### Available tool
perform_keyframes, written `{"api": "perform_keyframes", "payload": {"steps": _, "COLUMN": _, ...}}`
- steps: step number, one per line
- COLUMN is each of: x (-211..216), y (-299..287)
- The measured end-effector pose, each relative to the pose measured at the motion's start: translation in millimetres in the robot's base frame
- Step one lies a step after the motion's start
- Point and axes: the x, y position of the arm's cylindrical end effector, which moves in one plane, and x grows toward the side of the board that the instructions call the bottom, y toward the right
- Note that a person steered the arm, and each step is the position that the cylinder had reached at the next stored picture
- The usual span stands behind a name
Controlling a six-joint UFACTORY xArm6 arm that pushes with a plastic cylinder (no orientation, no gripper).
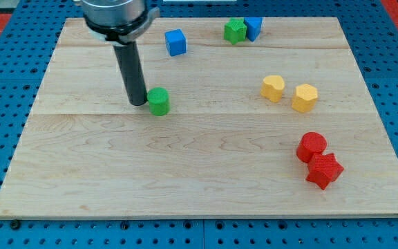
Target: Push the blue cube vertically to the top side of the green circle
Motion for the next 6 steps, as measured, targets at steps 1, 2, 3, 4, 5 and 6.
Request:
{"api": "perform_keyframes", "payload": {"steps": 1, "x": -38, "y": 26}}
{"api": "perform_keyframes", "payload": {"steps": 2, "x": -65, "y": 122}}
{"api": "perform_keyframes", "payload": {"steps": 3, "x": -118, "y": 97}}
{"api": "perform_keyframes", "payload": {"steps": 4, "x": -169, "y": 67}}
{"api": "perform_keyframes", "payload": {"steps": 5, "x": -221, "y": 99}}
{"api": "perform_keyframes", "payload": {"steps": 6, "x": -217, "y": 130}}
